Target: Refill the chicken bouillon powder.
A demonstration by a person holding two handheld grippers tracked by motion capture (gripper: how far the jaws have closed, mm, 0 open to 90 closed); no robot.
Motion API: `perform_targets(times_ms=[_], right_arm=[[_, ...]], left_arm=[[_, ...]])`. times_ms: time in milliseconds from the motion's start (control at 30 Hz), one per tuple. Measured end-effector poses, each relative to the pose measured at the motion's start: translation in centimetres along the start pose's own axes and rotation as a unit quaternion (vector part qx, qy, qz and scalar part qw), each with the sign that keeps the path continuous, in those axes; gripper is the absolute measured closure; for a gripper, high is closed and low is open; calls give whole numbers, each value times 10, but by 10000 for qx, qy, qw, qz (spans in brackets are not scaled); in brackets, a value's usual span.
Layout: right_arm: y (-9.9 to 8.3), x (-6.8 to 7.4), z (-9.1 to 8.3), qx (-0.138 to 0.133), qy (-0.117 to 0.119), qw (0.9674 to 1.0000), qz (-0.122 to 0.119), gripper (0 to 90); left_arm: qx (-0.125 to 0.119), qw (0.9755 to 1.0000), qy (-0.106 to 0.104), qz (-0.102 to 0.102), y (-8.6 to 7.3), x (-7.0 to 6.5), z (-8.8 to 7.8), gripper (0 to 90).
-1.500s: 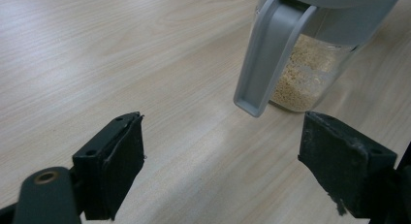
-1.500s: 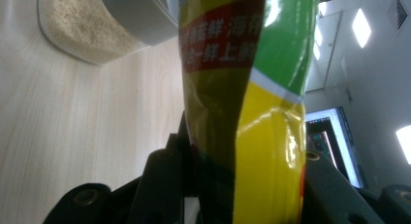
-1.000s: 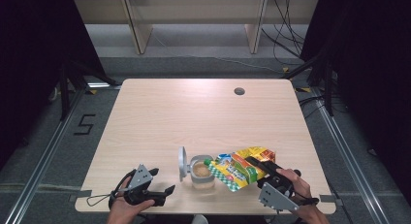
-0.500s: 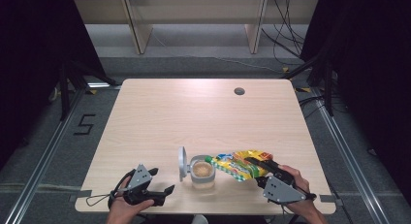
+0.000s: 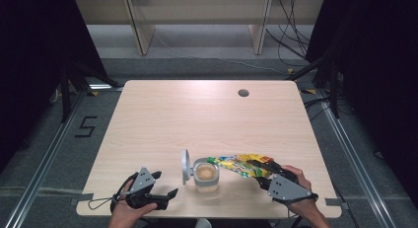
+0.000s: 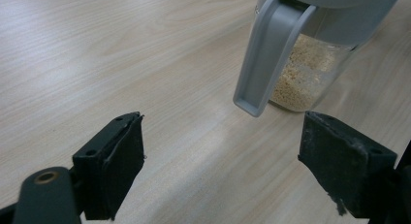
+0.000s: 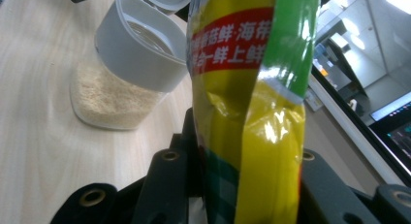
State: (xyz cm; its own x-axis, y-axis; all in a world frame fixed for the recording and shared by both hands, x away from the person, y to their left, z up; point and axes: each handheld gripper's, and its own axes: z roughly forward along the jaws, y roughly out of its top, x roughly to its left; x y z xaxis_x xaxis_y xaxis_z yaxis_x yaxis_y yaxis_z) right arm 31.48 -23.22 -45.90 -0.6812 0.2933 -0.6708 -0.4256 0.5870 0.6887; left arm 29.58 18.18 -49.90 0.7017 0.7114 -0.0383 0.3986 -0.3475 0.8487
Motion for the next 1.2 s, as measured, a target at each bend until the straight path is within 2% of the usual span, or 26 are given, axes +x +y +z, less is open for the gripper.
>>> perform_targets(times_ms=[33,100,167,233,267,300,367,467,500,600,633,667,700,767,900,1000,1033,1067,1100,1133,1167,1200], right_arm=[[-1,0,1,-24,17,10000,10,720],[-1,4,0,-68,86,9995,300,720],[-1,3,1,-126,149,9993,317,721],[-2,3,2,-164,136,9984,522,722],[-3,1,3,-230,186,9985,463,722],[-5,0,3,-276,203,9977,581,722],[-8,-1,4,-328,227,9966,716,724],[-12,-3,5,-408,260,9942,959,727],[-13,-3,5,-431,256,9927,1094,728],[-16,-6,8,-528,312,9905,1229,729],[-17,-6,9,-534,306,9891,1340,731],[-18,-8,10,-572,295,9901,1244,731],[-19,-7,11,-573,315,9880,1399,732],[-21,-9,13,-587,319,9857,1546,733],[-24,-12,17,-643,290,9827,1714,734],[-29,-18,21,-740,271,9779,1937,736],[-32,-19,23,-748,187,9739,2133,737],[-35,-23,25,-811,80,9744,2095,737],[-36,-23,26,-742,138,9713,2254,737],[-39,-27,28,-785,68,9731,2167,737],[-41,-29,29,-798,-61,9722,2200,737],[-43,-31,31,-770,-10,9699,2309,741]], left_arm=[[1,10000,2,-11,0,0,0,157],[1,10000,4,-10,0,0,0,157],[-1,10000,6,-16,0,0,0,157],[1,10000,2,-11,0,0,0,157],[0,10000,9,-15,0,0,0,157],[-26,10000,-35,-23,0,0,1,157],[18,10000,12,23,0,0,0,157],[3,10000,8,-16,0,0,0,157],[6,10000,-1,10,0,0,0,157],[13,10000,-2,38,0,0,0,157],[14,10000,9,13,0,0,0,157],[-2,10000,-9,-16,0,-1,0,157],[-2,10000,-9,-20,0,-1,0,157],[2,10000,0,2,0,0,0,157],[1,10000,2,6,0,0,0,157],[8,10000,14,24,0,0,0,157],[-8,10000,-8,-14,0,-1,0,157],[-3,10000,-7,-16,0,-1,0,157],[7,10000,12,11,0,0,0,157],[10,10000,13,26,0,0,0,157],[-17,10000,-21,-1,0,0,0,157],[-18,10000,-20,1,0,0,0,157]])
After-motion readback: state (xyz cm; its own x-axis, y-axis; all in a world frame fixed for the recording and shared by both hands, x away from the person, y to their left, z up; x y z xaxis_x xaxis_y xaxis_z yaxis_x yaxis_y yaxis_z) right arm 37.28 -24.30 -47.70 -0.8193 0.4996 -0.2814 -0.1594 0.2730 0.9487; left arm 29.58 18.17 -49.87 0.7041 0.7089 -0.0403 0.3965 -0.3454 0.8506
